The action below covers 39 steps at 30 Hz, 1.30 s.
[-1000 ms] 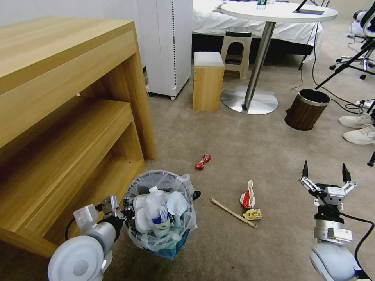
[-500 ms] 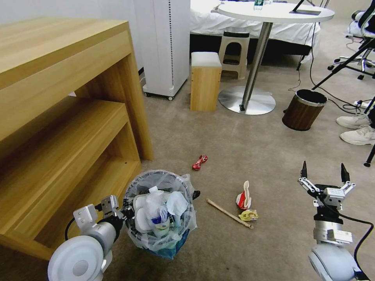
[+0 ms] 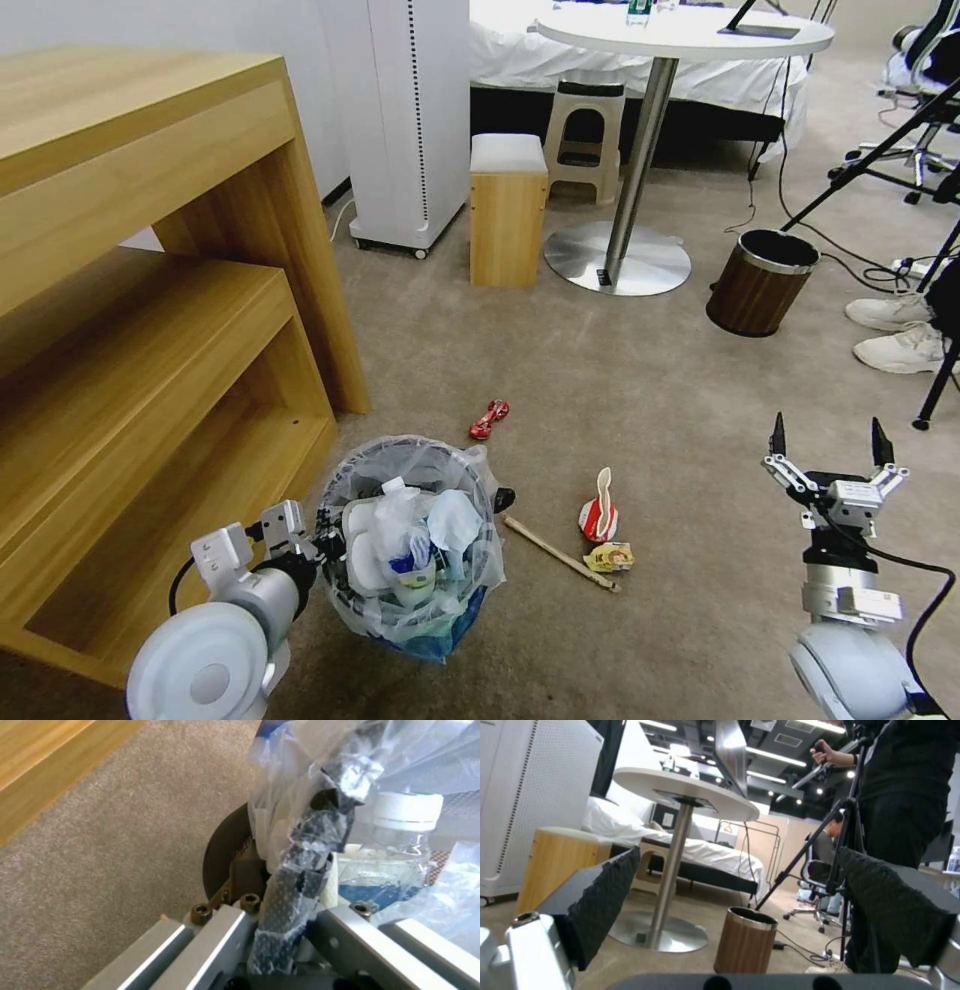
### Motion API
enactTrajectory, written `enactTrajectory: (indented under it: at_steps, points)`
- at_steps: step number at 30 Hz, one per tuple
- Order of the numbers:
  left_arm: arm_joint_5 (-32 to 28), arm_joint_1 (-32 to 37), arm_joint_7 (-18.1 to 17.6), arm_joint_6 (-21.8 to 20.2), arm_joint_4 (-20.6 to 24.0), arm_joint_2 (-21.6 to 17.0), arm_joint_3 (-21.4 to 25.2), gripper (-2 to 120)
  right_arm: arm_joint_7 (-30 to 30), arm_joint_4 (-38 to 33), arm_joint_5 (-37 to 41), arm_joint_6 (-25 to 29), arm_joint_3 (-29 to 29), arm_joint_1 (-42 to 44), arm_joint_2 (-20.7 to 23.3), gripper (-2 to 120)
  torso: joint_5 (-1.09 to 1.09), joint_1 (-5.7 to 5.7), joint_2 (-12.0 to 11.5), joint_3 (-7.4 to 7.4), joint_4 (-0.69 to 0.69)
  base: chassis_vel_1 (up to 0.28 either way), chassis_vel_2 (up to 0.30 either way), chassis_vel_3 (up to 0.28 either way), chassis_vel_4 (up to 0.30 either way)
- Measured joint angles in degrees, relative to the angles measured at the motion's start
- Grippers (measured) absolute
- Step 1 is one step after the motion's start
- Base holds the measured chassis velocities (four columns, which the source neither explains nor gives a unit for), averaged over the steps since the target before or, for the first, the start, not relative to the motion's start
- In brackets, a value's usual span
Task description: Pick up the trash bin and place the garbage on the floor into it.
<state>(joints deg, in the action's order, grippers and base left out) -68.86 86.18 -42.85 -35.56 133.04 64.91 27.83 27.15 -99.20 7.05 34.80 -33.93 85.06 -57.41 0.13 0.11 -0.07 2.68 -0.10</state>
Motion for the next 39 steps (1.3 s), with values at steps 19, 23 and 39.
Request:
enactTrajectory:
  at_steps: [19,23,39]
  points:
    - [0.2,-0.7,-0.1,0.0,-1.1,0.5,-0.6,0,0.3,2.1,-1.5,2.5,0.4,-1.4,-0.2,100,0.0,0.0,0.0,0.0,0.0,-0.007,-0.001,0.008,0.002]
    - [0.2,-0.8,-0.1,0.0,-1.1,0.5,-0.8,0,0.4,1.6,-1.1,2.1,0.5,-1.3,-0.2,100,0.0,0.0,0.0,0.0,0.0,0.0,0.0,0.0,0.0]
    - [0.6,-0.5,0.0,0.0,-1.1,0.6,-0.9,0,0.5,1.3,-1.8,0.9,-1.8,0.0,0.0,100,0.0,0.0,0.0,0.0,-0.01,0.0,0.0,0.0,0.0]
